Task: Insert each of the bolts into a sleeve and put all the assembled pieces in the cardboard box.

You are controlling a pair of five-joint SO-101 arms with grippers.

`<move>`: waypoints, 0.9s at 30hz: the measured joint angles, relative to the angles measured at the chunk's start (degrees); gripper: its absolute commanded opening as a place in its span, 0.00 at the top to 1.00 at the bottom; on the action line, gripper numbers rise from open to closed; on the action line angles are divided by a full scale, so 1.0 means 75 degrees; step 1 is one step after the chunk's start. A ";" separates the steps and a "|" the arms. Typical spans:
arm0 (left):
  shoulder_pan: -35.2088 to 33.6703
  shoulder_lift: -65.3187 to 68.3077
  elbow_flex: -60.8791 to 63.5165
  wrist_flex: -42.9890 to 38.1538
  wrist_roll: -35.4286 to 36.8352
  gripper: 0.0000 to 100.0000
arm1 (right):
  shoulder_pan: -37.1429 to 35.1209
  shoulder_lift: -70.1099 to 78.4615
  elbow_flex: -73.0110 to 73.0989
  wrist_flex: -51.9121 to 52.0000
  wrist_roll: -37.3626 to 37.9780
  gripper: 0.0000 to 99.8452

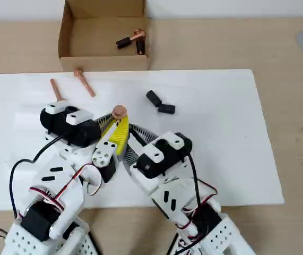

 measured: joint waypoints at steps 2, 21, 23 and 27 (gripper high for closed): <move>0.0012 0.0000 0.0000 0.0211 0.0000 0.98 | -0.0012 0.0000 0.0000 0.0000 0.0000 0.99; 0.0586 -0.0082 -0.0539 0.2426 -0.0293 0.89 | 0.0012 0.0012 0.0000 0.0000 0.0000 0.99; 0.0586 -0.0082 -0.0633 0.2696 -0.0375 0.89 | 0.0000 0.0012 0.0000 0.0012 0.0000 0.99; 0.0551 -0.0082 -0.0809 0.2930 -0.0832 0.89 | -0.0012 0.0012 0.0000 0.0012 0.0000 0.99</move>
